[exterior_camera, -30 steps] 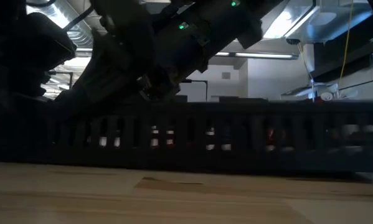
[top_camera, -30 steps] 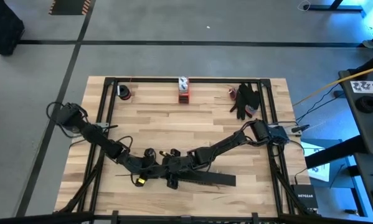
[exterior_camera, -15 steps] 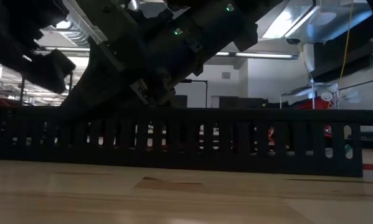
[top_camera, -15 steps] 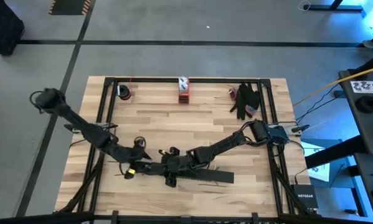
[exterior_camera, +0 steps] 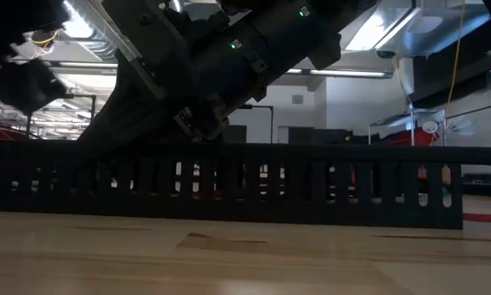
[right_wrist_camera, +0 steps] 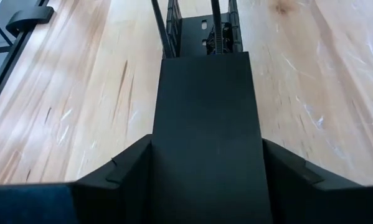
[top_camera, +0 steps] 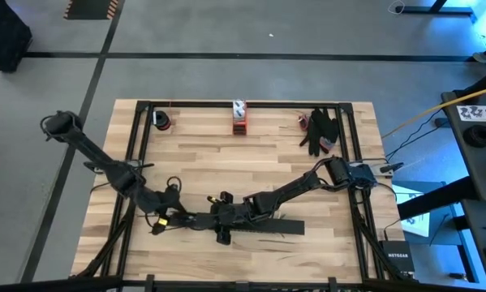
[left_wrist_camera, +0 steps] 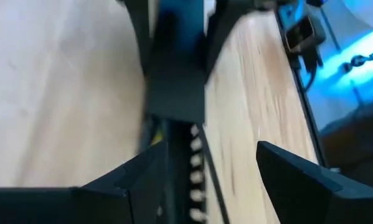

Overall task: Ziptie cables
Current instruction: Insert the black cover of the black cable duct

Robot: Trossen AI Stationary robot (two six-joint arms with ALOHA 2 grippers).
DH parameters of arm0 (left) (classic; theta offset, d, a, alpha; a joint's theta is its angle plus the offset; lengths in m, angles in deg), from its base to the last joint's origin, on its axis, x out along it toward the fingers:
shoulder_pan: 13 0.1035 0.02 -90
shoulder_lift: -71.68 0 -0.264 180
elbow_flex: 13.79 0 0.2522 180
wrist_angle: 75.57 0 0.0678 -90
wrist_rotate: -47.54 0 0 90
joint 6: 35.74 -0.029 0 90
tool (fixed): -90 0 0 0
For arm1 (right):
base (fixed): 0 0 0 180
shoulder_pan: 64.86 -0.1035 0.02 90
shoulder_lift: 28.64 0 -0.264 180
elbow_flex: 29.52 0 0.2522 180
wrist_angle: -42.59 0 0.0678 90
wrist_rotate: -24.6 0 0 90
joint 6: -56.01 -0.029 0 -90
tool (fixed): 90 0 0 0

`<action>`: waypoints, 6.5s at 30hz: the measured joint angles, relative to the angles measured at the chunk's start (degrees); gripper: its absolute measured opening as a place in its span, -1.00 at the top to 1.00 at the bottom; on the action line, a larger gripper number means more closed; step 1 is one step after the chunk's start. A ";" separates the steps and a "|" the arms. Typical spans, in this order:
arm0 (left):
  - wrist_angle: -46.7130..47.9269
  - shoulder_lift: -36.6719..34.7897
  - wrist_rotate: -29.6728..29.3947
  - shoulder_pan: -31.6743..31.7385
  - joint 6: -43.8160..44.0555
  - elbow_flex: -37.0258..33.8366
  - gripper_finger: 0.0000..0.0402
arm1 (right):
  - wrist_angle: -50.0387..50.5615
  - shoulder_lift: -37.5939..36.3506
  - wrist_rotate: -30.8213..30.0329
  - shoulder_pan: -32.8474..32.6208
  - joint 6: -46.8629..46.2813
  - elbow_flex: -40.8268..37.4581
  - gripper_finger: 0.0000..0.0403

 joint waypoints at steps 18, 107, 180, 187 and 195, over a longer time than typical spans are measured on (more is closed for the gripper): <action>0.00 13.62 -2.12 -5.60 13.08 -0.07 -0.18 | -0.09 0.02 -2.94 -0.04 1.29 0.00 -0.14; 31.88 10.47 10.86 -9.73 19.55 8.00 0.30 | -1.60 0.17 -4.67 -0.04 -0.33 0.00 -0.14; 22.19 19.13 -5.02 2.41 -6.41 15.01 0.26 | -2.54 0.17 -4.93 -0.09 -0.35 -0.02 -0.14; 23.57 18.69 -5.33 0.55 -4.78 14.32 0.26 | -2.64 0.17 -4.74 -0.04 -0.27 0.00 -0.14; 25.00 16.24 -5.83 2.26 -8.92 19.50 0.26 | -2.57 0.17 -4.81 -0.04 -0.36 0.00 -0.14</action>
